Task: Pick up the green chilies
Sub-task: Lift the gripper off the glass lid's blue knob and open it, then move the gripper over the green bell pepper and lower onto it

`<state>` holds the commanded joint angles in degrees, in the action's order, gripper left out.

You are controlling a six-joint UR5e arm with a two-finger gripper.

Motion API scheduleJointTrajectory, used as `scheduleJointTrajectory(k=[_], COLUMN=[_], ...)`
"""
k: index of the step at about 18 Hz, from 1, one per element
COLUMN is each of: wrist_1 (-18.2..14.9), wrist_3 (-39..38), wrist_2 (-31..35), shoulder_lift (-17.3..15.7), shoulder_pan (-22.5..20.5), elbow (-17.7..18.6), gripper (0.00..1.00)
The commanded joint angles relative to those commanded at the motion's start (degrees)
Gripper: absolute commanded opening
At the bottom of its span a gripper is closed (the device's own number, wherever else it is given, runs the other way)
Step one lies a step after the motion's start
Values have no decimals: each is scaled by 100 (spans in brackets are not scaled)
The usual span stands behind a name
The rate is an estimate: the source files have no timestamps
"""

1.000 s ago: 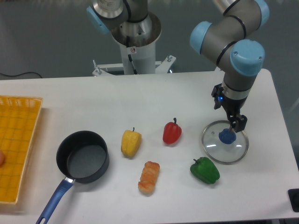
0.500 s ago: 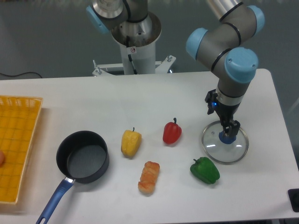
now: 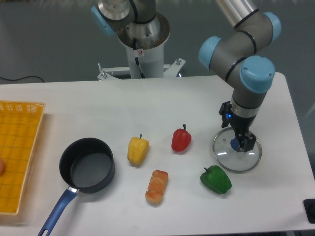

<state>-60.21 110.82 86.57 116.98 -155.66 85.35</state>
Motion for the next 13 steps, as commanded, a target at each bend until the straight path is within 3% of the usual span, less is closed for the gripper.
scheduleJointTrajectory(k=[4,9,13], wrist_1=[18,562,906], wrist_3=[764,2230,2514], wrist_2=[614,686,668], shoulder_lift=[272,431,607], shoulder_pan=[210,457,632], elbow=[-431,-484,-520], gripper=[100,100,100])
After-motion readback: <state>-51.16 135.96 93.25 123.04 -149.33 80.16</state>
